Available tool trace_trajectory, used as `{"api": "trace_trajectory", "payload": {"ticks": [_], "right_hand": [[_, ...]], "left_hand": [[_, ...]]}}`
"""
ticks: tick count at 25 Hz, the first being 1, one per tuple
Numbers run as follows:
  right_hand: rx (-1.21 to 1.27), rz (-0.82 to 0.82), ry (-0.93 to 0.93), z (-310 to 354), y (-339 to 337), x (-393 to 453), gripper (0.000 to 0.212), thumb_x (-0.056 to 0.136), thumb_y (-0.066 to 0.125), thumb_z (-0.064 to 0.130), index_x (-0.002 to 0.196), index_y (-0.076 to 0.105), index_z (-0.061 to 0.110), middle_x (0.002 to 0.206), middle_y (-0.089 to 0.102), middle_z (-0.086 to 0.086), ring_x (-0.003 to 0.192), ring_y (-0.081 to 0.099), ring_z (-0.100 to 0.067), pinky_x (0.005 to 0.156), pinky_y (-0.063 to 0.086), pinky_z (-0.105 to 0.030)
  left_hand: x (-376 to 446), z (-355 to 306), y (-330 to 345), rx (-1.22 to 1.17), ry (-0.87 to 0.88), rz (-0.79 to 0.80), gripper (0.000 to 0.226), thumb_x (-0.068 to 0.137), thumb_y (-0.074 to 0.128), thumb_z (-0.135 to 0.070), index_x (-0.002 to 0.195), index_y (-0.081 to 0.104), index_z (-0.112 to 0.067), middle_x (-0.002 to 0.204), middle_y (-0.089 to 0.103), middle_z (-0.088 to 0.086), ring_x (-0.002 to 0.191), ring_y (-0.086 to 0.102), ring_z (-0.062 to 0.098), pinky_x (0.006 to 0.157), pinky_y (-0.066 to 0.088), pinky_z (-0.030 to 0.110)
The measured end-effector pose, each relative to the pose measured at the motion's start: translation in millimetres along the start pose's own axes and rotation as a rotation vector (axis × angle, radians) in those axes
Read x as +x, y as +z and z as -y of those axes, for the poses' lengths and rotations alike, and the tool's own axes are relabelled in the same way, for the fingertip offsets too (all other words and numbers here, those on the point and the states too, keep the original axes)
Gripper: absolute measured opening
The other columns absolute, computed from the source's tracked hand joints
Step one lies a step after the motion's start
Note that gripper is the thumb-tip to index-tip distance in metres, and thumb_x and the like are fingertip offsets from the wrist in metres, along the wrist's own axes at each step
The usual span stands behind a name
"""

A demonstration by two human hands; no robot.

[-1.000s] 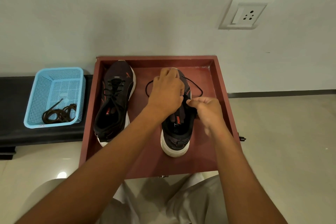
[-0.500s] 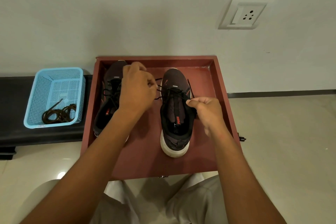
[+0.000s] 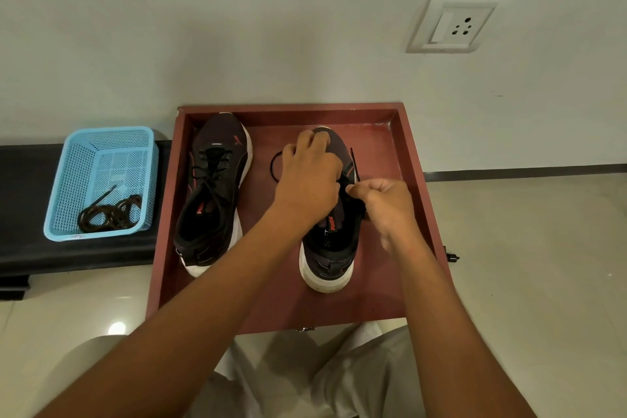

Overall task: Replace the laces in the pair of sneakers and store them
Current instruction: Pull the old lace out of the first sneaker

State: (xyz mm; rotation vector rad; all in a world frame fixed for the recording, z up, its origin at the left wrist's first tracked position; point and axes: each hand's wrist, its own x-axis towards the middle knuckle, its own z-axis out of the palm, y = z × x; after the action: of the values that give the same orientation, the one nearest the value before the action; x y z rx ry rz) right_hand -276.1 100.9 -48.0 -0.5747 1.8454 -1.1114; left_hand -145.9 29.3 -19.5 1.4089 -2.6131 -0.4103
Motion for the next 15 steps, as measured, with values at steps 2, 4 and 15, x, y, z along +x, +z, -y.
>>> {"api": "trace_trajectory", "payload": {"ticks": [2, 4, 15], "right_hand": [[-0.01, -0.003, -0.004, -1, 0, 1, 0.008, 0.086, 0.078, 0.011, 0.078, 0.08, 0.011, 0.081, 0.079, -0.006, 0.08, 0.074, -0.019, 0.072, 0.058, -0.032], [-0.019, -0.002, -0.001, -3, 1, 3, 0.007, 0.086, 0.078, 0.013, 0.079, 0.08, 0.011, 0.081, 0.079, -0.005, 0.08, 0.075, -0.019, 0.07, 0.057, -0.032], [-0.049, -0.026, 0.011, -2, 1, 2, 0.007, 0.084, 0.08, 0.015, 0.077, 0.08, 0.014, 0.078, 0.078, -0.004, 0.073, 0.072, -0.018, 0.073, 0.058, -0.032]], "left_hand": [[3, 2, 5, -0.004, 0.003, -0.012, 0.015, 0.087, 0.075, -0.029, 0.099, 0.08, -0.021, 0.14, 0.047, 0.003, 0.138, 0.033, 0.029, 0.102, 0.035, 0.046], [4, 5, 5, -0.068, 0.002, -0.026, 0.012, 0.087, 0.075, -0.026, 0.095, 0.081, -0.019, 0.14, 0.049, 0.003, 0.136, 0.035, 0.028, 0.1, 0.037, 0.046], [-5, 55, -15, -0.311, -0.243, -0.177, 0.018, 0.084, 0.079, -0.016, 0.101, 0.077, -0.014, 0.135, 0.05, 0.01, 0.127, 0.045, 0.032, 0.108, 0.041, 0.04]]}}
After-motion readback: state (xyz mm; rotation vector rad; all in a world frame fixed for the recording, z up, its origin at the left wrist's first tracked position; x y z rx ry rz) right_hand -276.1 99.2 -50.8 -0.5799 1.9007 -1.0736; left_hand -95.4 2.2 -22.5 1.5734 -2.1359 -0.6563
